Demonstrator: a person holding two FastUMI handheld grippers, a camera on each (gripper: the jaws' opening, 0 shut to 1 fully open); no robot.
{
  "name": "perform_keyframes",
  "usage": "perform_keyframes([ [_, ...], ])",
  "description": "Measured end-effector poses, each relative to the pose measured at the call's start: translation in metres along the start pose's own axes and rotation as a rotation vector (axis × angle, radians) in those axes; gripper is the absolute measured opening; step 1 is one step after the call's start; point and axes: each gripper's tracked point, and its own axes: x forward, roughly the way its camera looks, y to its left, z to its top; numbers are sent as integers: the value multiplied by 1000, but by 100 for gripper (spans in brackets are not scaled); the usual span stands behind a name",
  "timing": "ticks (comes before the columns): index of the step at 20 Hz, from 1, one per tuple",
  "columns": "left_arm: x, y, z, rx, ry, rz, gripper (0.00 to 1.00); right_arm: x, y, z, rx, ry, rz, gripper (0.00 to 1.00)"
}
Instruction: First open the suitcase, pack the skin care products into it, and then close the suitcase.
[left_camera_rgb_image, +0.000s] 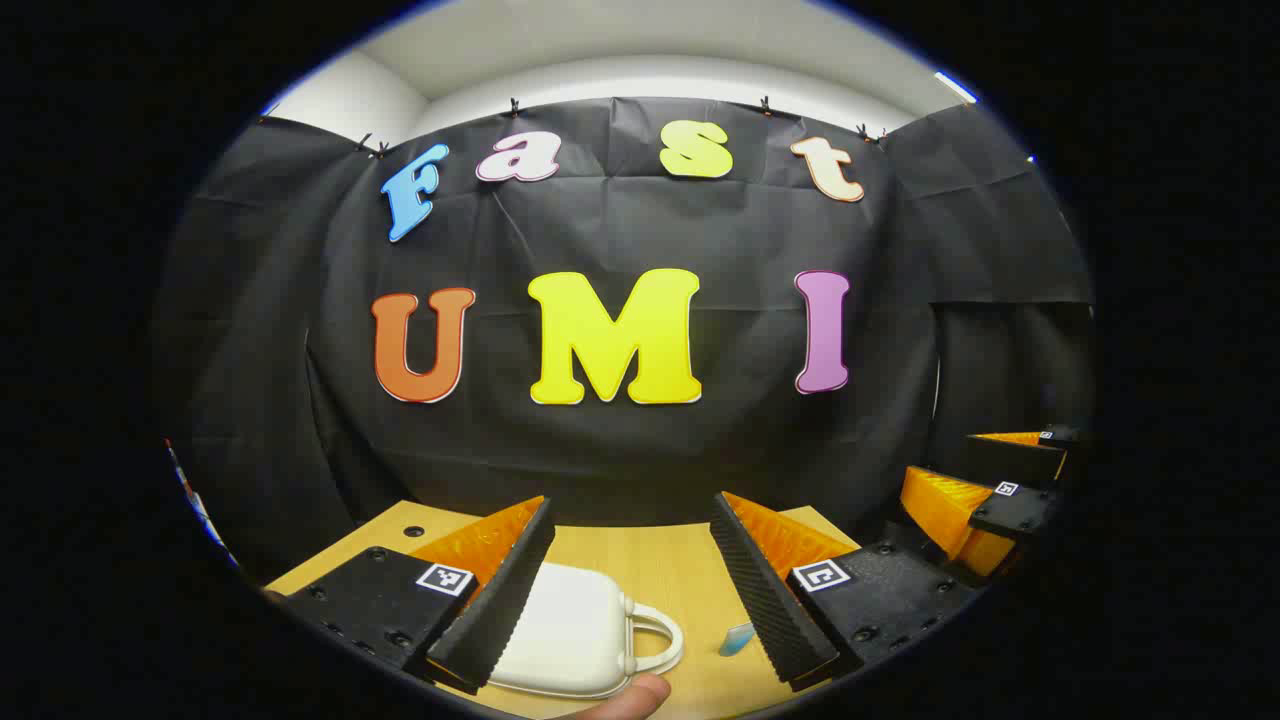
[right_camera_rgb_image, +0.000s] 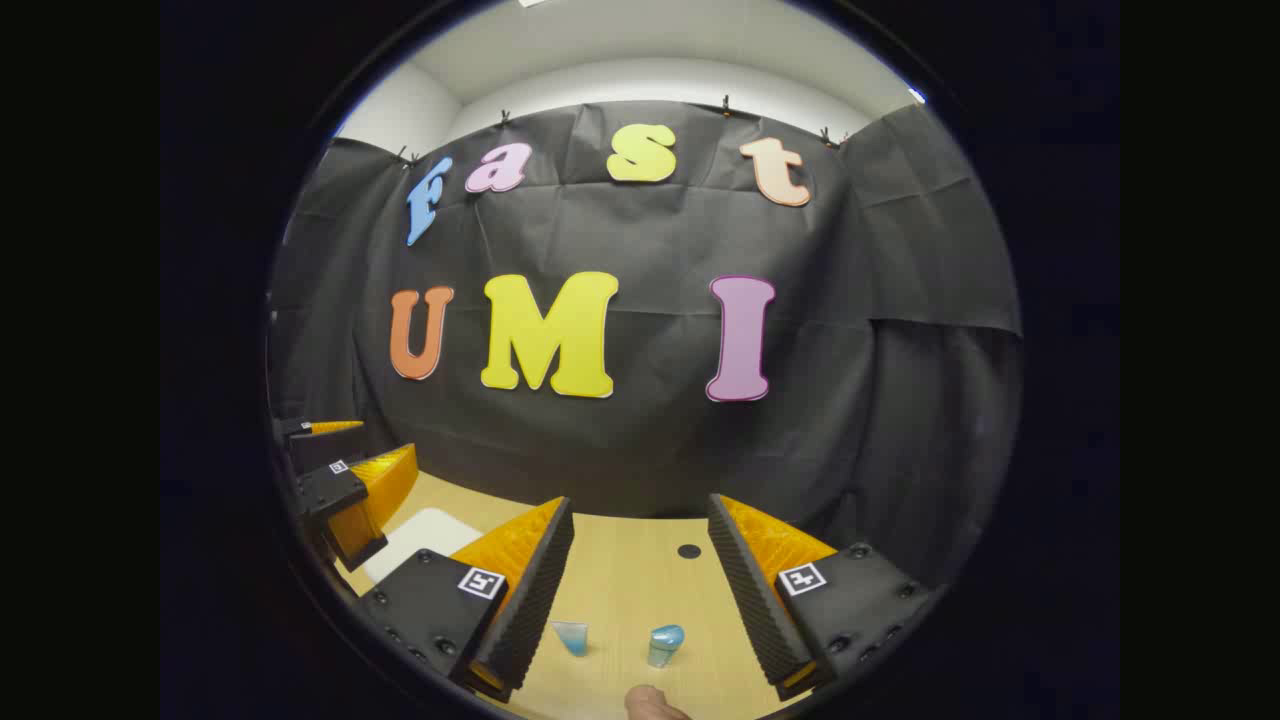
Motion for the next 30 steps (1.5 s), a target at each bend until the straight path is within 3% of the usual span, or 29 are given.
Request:
perform_keyframes([
  [6,-1,-4,-4,-37,4,7,100,-1,1,8,-2,-11,18,81],
  [21,-1,-9,-13,-10,29,4,100,7,-9,2,31,32,27,80],
  [25,8,-9,-37,63,48,-13,100,5,-15,-4,21,38,18,80],
  [30,18,-14,-108,280,130,-57,100,0,-42,-27,25,82,-21,81],
])
